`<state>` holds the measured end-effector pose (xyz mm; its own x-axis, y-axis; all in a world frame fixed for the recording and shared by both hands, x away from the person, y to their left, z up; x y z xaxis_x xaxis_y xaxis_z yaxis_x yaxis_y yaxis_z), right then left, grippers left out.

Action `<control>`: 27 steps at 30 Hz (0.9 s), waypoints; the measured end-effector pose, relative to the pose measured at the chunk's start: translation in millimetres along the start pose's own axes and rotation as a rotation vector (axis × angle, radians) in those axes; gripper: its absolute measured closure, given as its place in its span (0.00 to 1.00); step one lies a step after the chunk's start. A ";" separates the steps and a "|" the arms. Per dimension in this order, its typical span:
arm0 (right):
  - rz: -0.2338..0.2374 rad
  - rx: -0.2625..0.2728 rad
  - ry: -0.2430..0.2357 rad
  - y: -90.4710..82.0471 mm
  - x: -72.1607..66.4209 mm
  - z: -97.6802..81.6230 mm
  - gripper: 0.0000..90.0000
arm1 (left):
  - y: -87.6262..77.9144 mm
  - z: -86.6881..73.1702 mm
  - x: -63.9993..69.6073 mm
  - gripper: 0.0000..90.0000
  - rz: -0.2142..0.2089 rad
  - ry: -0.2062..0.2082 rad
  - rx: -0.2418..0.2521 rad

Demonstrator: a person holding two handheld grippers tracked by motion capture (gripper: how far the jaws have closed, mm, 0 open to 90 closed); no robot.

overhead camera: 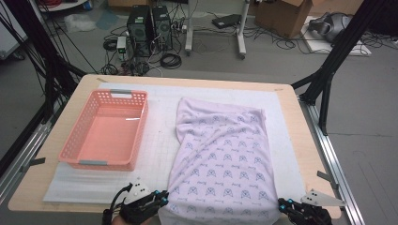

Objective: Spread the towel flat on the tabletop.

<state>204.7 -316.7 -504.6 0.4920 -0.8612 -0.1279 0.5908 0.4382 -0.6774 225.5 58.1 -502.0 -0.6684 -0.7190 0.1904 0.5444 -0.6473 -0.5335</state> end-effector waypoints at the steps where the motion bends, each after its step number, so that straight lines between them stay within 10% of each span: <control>1: -0.001 0.016 0.016 -0.5 1.8 2.7 0.80 | 0.5 3.1 -1.9 0.73 0.002 -0.008 0.014; 4: -0.017 0.059 0.048 1.0 8.5 12.7 0.76 | 1.9 11.6 -10.1 0.60 0.015 -0.025 0.052; 15: -0.076 0.011 0.032 43.4 20.5 31.1 0.72 | 27.1 29.9 -35.8 0.65 0.050 -0.050 0.045; 18: -0.041 0.005 -0.001 40.9 16.1 29.7 0.97 | 28.8 32.2 -36.4 0.65 0.050 -0.053 0.046; 21: -0.078 -0.030 -0.045 30.9 18.9 22.8 0.99 | 30.0 35.5 -38.8 0.65 0.049 -0.059 0.048; 27: -0.116 -0.011 0.011 16.0 33.7 17.9 0.90 | 40.0 41.0 -47.4 0.75 0.071 -0.076 0.024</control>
<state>242.2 -334.1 -506.8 0.4135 -0.9088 -0.0558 0.6363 0.3323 -0.6962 299.7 55.9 -498.6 -0.5880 -0.7798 0.2150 0.6018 -0.5993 -0.5280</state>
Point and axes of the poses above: each handheld gripper's, and its own axes: y roughly forward along the jaws, z roughly out of its top, x roughly to its right, the point moved 10 cm from there along y, roughly forward along the jaws, and after that the axes turned 2 degrees about y, right-handed, at the moved point
